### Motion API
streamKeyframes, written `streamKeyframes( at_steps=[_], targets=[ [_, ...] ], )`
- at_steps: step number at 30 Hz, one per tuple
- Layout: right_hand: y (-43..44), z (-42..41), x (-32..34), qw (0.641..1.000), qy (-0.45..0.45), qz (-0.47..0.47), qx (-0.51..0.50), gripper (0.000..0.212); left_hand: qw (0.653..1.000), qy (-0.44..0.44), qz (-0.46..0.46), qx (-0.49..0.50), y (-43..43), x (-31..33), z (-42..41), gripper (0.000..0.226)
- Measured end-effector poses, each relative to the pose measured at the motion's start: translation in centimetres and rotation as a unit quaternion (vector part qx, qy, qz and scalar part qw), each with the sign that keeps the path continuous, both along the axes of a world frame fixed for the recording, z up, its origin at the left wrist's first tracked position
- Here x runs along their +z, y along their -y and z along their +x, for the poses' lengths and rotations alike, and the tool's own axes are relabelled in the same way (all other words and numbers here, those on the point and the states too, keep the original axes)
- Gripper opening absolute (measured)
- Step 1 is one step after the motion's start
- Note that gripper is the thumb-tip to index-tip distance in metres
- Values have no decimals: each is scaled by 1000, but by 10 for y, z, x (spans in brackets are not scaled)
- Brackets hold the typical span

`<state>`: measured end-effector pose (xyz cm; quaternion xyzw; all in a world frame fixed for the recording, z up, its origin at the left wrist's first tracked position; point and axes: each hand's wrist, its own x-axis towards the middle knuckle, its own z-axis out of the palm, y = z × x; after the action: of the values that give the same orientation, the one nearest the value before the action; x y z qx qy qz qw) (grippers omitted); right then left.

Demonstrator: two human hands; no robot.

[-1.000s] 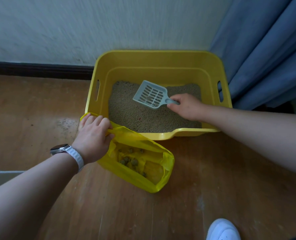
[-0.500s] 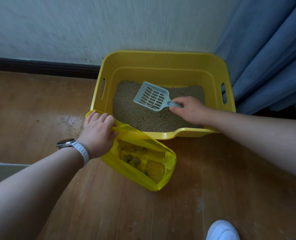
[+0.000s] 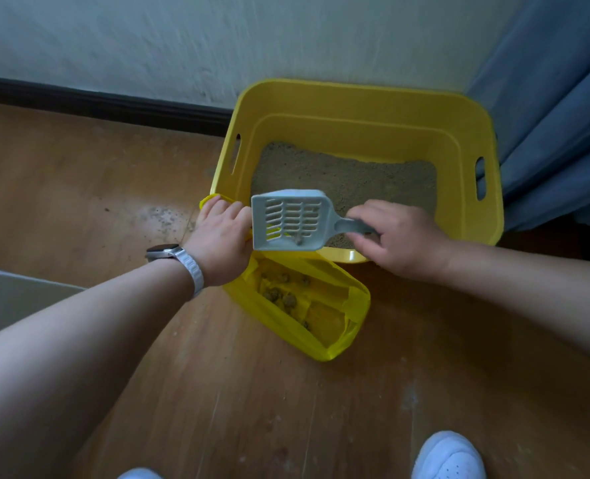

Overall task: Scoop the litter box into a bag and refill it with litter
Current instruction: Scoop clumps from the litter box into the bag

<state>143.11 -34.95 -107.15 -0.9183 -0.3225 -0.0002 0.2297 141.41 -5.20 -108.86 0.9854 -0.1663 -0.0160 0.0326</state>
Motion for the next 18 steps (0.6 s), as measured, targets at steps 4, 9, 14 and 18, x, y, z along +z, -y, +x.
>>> streamKeyframes(
  at_steps=[4, 9, 14, 18],
  targets=[
    [-5, -10, -7, 997, 68, -29, 24, 26, 1000, -16, -13, -7, 0, 1, 0, 17],
    [-4, -14, -10, 990, 116, -74, 33, 24, 1000, -20, -18, -1, -1, -2, 1, 21],
    [-5, -16, -6, 988, 131, -77, 26, 23, 1000, -18, -20, 1, -2, -3, 1, 22],
    [-6, -14, -6, 991, 116, -60, 7, 25, 1000, -19, -25, -1, -1, -1, 0, 19]
  ],
)
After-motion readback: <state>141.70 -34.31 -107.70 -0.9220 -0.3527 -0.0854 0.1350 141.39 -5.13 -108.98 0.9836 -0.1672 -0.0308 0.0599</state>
